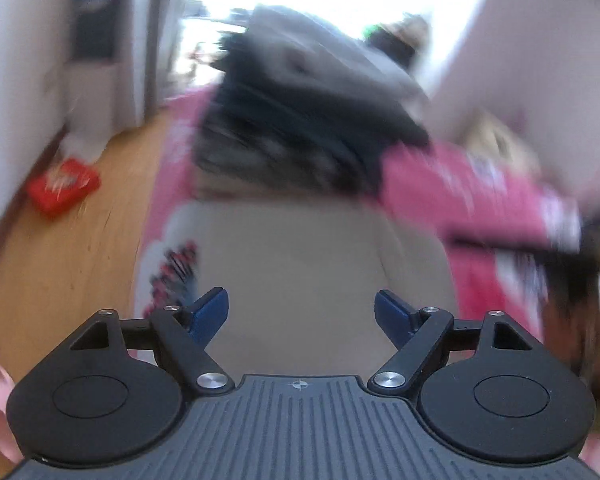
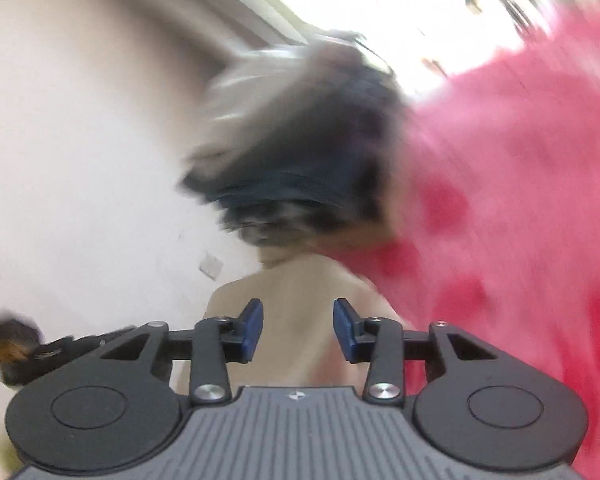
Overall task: Fold clothes
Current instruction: 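Lift the beige jacket bundle with both grippers and carry it toward the dark clothes stack, then lower the bundle onto the bedspread beside the stack and open both grippers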
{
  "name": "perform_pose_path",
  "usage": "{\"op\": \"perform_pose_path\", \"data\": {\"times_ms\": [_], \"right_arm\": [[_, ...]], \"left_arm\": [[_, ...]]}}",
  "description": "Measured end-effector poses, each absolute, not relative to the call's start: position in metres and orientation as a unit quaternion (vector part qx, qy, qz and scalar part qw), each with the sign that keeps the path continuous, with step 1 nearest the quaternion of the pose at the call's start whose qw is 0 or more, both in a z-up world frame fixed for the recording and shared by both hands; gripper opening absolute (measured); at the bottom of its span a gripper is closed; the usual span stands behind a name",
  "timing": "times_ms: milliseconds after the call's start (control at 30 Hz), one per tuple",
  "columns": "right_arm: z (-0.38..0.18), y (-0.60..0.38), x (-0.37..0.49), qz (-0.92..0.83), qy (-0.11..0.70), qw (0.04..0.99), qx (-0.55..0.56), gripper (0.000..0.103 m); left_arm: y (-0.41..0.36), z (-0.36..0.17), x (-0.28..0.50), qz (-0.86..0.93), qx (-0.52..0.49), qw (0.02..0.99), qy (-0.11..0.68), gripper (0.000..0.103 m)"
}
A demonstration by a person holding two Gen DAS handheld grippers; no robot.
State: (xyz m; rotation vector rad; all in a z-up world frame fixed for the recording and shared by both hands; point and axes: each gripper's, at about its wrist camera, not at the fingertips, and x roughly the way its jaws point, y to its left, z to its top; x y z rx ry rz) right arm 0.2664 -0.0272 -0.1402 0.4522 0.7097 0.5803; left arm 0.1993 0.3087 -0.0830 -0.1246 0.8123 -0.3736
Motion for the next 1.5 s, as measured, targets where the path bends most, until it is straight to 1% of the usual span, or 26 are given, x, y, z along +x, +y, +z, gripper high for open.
{"op": "perform_pose_path", "data": {"times_ms": [33, 67, 100, 133, 200, 267, 300, 400, 467, 500, 567, 600, 667, 800, 833, 867, 933, 967, 1067, 1167, 1333, 1467, 1500], "right_arm": [[-0.143, -0.017, 0.27, 0.277, 0.356, 0.874, 0.182, 0.034], [-0.146, -0.008, 0.273, 0.275, 0.371, 0.874, 0.148, 0.034], [-0.159, -0.003, 0.28, 0.256, 0.397, 0.871, 0.136, 0.027], [-0.17, -0.004, 0.285, 0.243, 0.412, 0.866, 0.142, 0.015], [-0.187, -0.006, 0.294, 0.225, 0.435, 0.857, 0.158, 0.012], [-0.168, -0.01, 0.281, 0.229, 0.411, 0.869, 0.155, 0.016], [-0.152, -0.011, 0.269, 0.238, 0.393, 0.877, 0.143, 0.016], [-0.111, -0.01, 0.223, 0.289, 0.343, 0.888, 0.097, 0.016], [-0.104, 0.002, 0.193, 0.335, 0.345, 0.875, 0.058, 0.016], [-0.11, 0.012, 0.183, 0.35, 0.356, 0.866, 0.035, 0.016], [-0.129, 0.032, 0.172, 0.357, 0.38, 0.853, -0.008, 0.016], [-0.138, 0.041, 0.171, 0.346, 0.392, 0.852, -0.027, 0.016], [-0.158, 0.059, 0.169, 0.324, 0.415, 0.848, -0.065, 0.016], [-0.127, 0.042, 0.138, 0.301, 0.415, 0.858, -0.036, 0.017], [-0.118, 0.037, 0.13, 0.295, 0.414, 0.861, -0.027, 0.022], [-0.109, 0.032, 0.122, 0.289, 0.413, 0.863, -0.018, 0.026], [-0.092, 0.022, 0.106, 0.278, 0.411, 0.868, 0.0, 0.045], [-0.083, 0.017, 0.098, 0.272, 0.41, 0.87, 0.009, 0.047], [-0.071, 0.008, 0.072, 0.249, 0.403, 0.881, 0.008, 0.055], [-0.062, 0.005, 0.054, 0.235, 0.398, 0.887, 0.003, 0.06], [-0.042, -0.006, 0.021, 0.206, 0.375, 0.904, -0.013, 0.079], [-0.021, -0.019, 0.0, 0.184, 0.359, 0.915, -0.015, 0.082], [-0.015, -0.022, -0.005, 0.181, 0.352, 0.918, -0.015, 0.084]], "left_arm": [[0.302, -0.094, 0.194, -0.176, -0.044, 0.897, 0.403, 0.081], [0.296, -0.106, 0.188, -0.171, -0.027, 0.894, 0.413, 0.079], [0.289, -0.117, 0.183, -0.166, -0.011, 0.891, 0.423, 0.079], [0.291, -0.115, 0.179, -0.163, -0.014, 0.895, 0.416, 0.079], [0.295, -0.106, 0.172, -0.16, -0.018, 0.901, 0.403, 0.076], [0.3, -0.09, 0.164, -0.159, -0.019, 0.906, 0.392, 0.077], [0.298, -0.087, 0.159, -0.168, 0.0, 0.905, 0.392, 0.08], [0.29, -0.08, 0.145, -0.194, 0.058, 0.897, 0.392, 0.081], [0.274, -0.098, 0.143, -0.195, 0.113, 0.877, 0.425, 0.081], [0.265, -0.11, 0.143, -0.182, 0.14, 0.869, 0.438, 0.082], [0.254, -0.127, 0.14, -0.168, 0.175, 0.865, 0.439, 0.084], [0.251, -0.127, 0.137, -0.168, 0.184, 0.865, 0.435, 0.084], [0.249, -0.112, 0.13, -0.157, 0.186, 0.869, 0.432, 0.08], [0.262, -0.065, 0.102, -0.136, 0.149, 0.897, 0.393, 0.082], [0.265, -0.051, 0.095, -0.128, 0.133, 0.904, 0.385, 0.083], [0.266, -0.039, 0.089, -0.123, 0.113, 0.912, 0.375, 0.086], [0.266, -0.017, 0.076, -0.116, 0.068, 0.925, 0.354, 0.094], [0.265, -0.006, 0.071, -0.115, 0.041, 0.93, 0.346, 0.099], [0.254, 0.01, 0.049, -0.14, -0.013, 0.928, 0.345, 0.102], [0.237, 0.019, 0.029, -0.142, -0.035, 0.927, 0.346, 0.103], [0.217, 0.035, 0.004, -0.103, -0.057, 0.935, 0.333, 0.103], [0.217, 0.068, -0.009, -0.104, -0.102, 0.939, 0.311, 0.103], [0.218, 0.078, -0.014, -0.109, -0.113, 0.941, 0.299, 0.103]]}}
